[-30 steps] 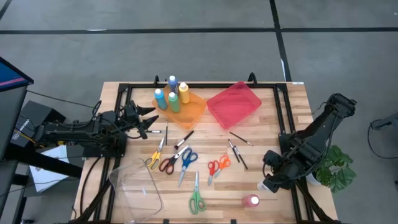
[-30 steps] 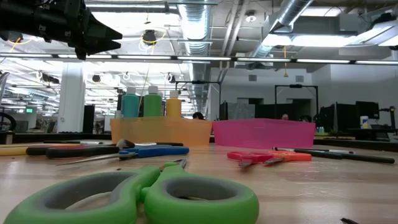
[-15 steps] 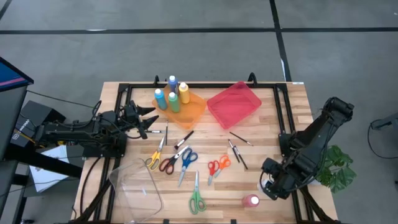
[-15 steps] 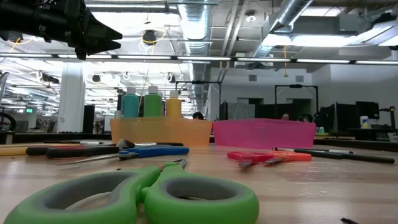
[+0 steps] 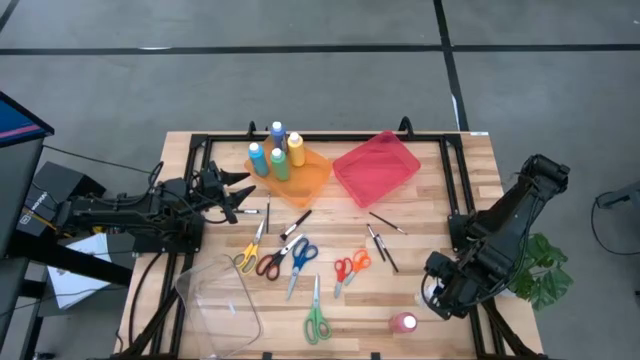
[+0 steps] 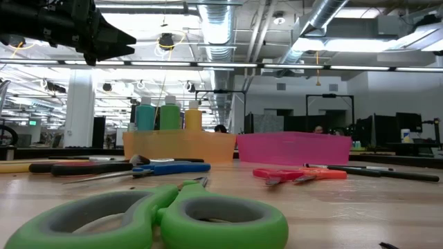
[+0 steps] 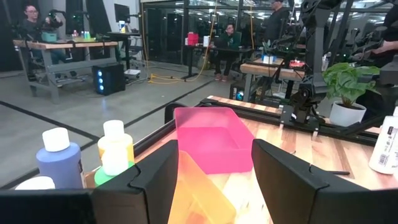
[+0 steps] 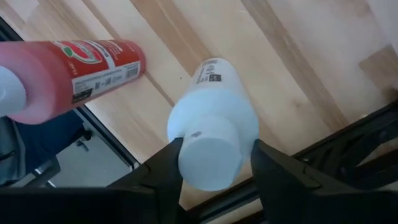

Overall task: Pick & Place Paint Supplies
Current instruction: Put the white paint bottle into the orange bin

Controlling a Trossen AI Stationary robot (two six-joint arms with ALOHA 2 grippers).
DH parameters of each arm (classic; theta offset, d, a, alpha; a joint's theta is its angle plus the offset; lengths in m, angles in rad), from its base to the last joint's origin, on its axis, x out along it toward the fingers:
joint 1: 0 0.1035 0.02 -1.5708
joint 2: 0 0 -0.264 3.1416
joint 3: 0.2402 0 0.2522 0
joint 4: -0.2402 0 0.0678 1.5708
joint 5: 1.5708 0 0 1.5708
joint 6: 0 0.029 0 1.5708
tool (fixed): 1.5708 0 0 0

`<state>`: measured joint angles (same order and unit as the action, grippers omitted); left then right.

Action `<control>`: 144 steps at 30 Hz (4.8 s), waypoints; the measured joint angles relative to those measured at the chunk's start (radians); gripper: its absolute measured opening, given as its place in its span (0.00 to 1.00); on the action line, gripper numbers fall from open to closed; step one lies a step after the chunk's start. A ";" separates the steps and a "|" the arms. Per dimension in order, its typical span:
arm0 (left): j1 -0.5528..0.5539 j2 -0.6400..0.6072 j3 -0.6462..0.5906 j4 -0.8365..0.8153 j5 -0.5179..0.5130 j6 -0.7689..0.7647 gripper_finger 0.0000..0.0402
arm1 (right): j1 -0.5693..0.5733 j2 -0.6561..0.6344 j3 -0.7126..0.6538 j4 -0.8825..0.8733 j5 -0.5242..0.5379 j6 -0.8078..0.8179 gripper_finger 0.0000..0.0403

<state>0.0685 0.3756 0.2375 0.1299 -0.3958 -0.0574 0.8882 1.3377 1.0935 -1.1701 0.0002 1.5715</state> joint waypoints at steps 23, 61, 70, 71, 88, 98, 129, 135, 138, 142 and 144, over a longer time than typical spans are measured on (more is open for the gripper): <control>0.000 0.000 0.000 -0.001 0.000 0.000 0.50 | -0.008 0.004 -0.007 -0.002 0.126 -0.027 0.57; 0.000 0.005 0.000 -0.001 0.000 -0.003 0.50 | -0.443 0.006 -0.300 0.215 -0.005 0.276 0.59; 0.000 0.005 0.000 -0.002 0.000 -0.003 0.50 | -0.441 0.009 -0.322 0.262 -0.030 0.293 0.59; 0.000 0.005 0.000 -0.002 0.000 -0.003 0.50 | -0.437 0.011 -0.334 0.262 -0.033 0.304 0.59; 0.000 0.005 0.000 -0.003 0.000 0.000 0.50 | -0.424 0.010 -0.478 0.481 -0.055 0.377 0.43; 0.000 0.005 0.000 -0.003 0.000 0.001 0.50 | -0.424 0.010 -0.478 0.483 -0.054 0.360 0.28; 0.000 0.005 0.000 -0.003 0.000 0.000 0.50 | -0.674 -0.005 0.024 0.392 0.754 -0.507 0.29; 0.000 0.005 0.000 -0.002 0.000 0.000 0.50 | -0.818 0.064 0.024 0.885 0.774 -1.006 0.29; 0.000 0.005 0.000 -0.002 0.000 0.000 0.50 | -0.888 0.136 0.024 1.150 0.714 -1.217 0.29; 0.000 0.005 0.000 -0.002 0.000 0.000 0.50 | -0.971 0.252 0.024 1.471 0.629 -1.399 0.29; 0.000 0.005 0.000 -0.003 0.000 0.000 0.50 | -1.007 0.312 0.024 1.593 0.599 -1.441 0.29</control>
<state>0.0685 0.3809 0.2375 0.1272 -0.3954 -0.0570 -0.1185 1.6496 1.1178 0.4227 0.5995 0.1305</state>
